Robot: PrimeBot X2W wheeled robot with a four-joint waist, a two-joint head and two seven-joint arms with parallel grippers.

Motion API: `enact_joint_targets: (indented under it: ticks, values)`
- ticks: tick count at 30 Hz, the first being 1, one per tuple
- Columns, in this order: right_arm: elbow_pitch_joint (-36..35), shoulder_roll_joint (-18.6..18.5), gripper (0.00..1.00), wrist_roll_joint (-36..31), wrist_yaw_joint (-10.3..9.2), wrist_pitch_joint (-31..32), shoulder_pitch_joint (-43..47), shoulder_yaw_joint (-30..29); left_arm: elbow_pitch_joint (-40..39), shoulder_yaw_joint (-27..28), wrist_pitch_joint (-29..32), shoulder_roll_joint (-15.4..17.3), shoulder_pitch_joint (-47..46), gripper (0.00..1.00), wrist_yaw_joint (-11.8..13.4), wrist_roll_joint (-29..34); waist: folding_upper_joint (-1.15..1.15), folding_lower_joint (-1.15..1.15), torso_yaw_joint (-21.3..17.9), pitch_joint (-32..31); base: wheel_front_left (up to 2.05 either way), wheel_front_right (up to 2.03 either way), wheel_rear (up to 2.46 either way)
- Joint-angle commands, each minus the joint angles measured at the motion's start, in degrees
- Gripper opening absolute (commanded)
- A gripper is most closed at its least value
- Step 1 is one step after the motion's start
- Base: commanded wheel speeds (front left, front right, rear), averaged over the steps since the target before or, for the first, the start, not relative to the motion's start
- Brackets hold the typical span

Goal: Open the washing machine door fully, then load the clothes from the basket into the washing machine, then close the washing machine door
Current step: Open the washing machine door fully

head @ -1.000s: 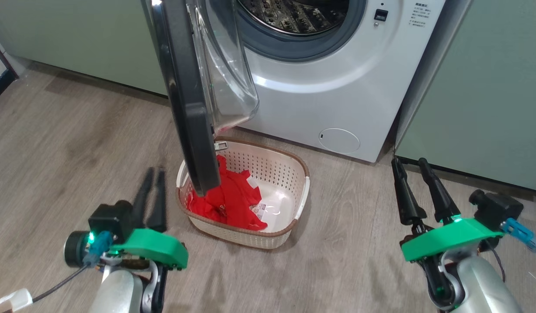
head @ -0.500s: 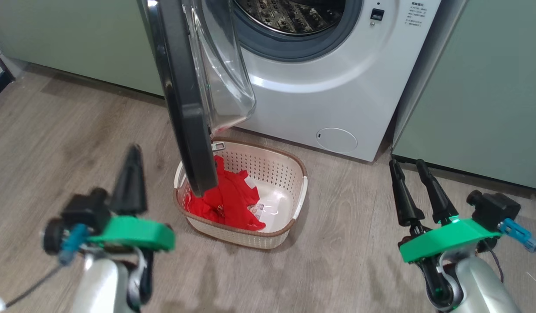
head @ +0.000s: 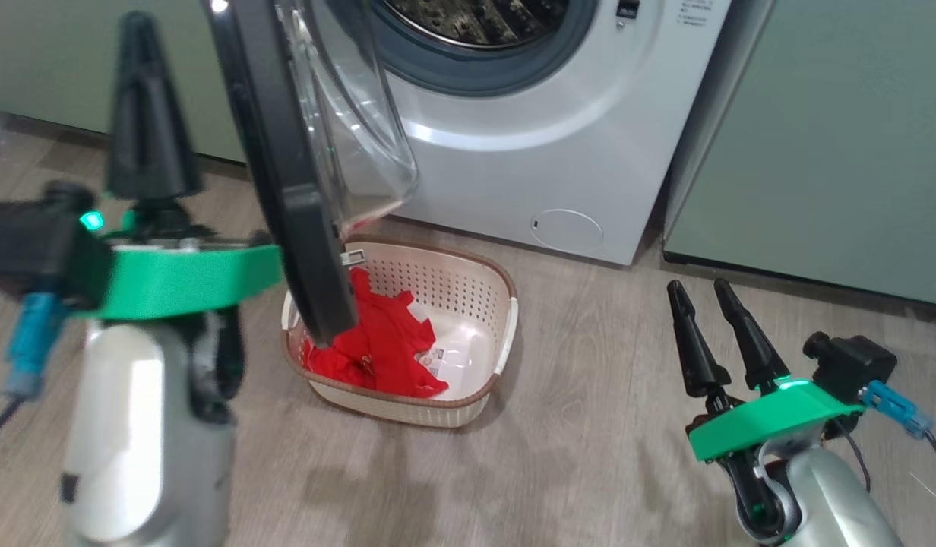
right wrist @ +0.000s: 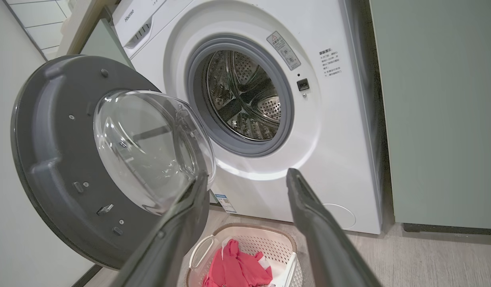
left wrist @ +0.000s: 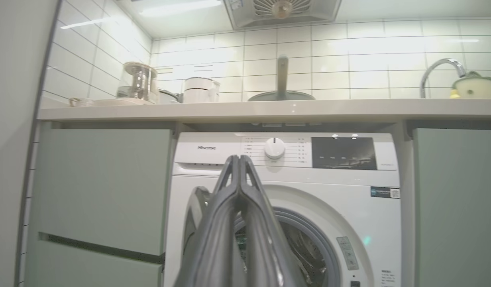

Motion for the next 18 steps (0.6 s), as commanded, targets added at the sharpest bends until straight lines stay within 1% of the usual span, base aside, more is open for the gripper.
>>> enact_joint_targets:
  ticks: [1,3,5,11,15,18]
  values:
    - [-1.96,-0.43,1.00,-0.71,0.01,-0.52,-2.84,1.14,-1.36,0.27,-0.23,0.71,-3.06,0.00,-0.54,0.76,0.00,0.00,-0.60,0.52,0.00,0.00,0.00]
    - [-1.92,-0.37,1.00,-0.78,0.01,-0.52,-2.84,0.78,1.20,-2.79,-0.23,0.71,-3.54,0.00,-0.93,0.12,0.00,0.00,-1.25,1.05,0.00,0.00,0.00]
    - [-1.86,-0.34,1.00,-0.86,0.01,-0.52,-2.90,0.70,2.40,-3.86,-0.23,0.71,-3.45,0.00,-1.15,0.17,0.00,0.00,-1.52,1.22,0.00,0.00,0.00]
    - [-1.65,0.25,1.00,-1.26,0.01,-0.52,-3.33,0.39,11.40,-10.32,-0.23,0.71,-1.68,0.00,-3.07,-0.81,0.00,0.00,-2.61,2.08,0.00,0.00,0.00]
    - [-1.63,0.41,1.00,-1.41,0.01,-0.52,-3.57,0.16,15.05,-12.32,-0.23,0.71,-0.26,0.00,-2.80,-3.36,0.00,0.00,-2.87,2.66,0.00,0.00,0.00]
    - [-1.65,0.48,1.00,-1.49,0.01,-0.52,-3.76,0.04,18.37,-13.30,-0.23,0.71,0.60,0.00,-2.51,-4.09,0.00,0.00,-2.93,3.04,0.00,0.00,0.00]
